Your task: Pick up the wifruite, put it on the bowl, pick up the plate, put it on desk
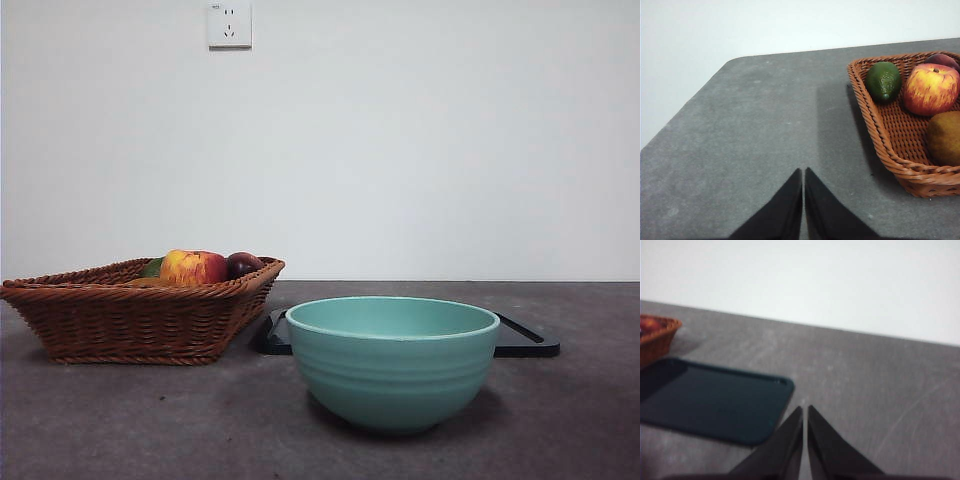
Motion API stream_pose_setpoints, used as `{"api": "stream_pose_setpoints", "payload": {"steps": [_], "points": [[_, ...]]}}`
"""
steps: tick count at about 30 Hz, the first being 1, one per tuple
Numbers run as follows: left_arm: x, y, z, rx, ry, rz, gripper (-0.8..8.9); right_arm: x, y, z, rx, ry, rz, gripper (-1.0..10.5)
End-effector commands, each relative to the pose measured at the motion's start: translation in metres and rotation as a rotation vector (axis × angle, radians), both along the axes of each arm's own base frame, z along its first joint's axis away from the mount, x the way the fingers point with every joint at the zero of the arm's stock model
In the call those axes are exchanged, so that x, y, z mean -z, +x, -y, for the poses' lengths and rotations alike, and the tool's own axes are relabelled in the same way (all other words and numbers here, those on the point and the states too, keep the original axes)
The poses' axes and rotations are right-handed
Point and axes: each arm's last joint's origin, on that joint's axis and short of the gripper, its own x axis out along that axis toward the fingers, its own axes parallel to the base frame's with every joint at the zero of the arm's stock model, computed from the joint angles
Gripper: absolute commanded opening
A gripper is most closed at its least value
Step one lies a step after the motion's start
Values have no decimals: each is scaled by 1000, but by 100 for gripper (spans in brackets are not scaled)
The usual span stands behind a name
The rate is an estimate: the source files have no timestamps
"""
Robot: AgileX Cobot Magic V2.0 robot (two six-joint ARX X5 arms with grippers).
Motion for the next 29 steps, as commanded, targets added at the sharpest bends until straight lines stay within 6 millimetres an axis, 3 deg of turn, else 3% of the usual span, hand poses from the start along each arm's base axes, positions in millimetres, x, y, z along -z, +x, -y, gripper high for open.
{"api": "stream_pose_setpoints", "payload": {"steps": [1, 8, 29], "points": [[7, 1, 0, -5, -4, -24, 7, 4, 0, 0, -1, 23, -29, 6], [7, 1, 0, -5, -4, -24, 7, 12, -1, 0, 0, 17, -119, 6], [7, 1, 0, -5, -4, -24, 7, 11, -1, 0, 0, 18, -108, 6]]}}
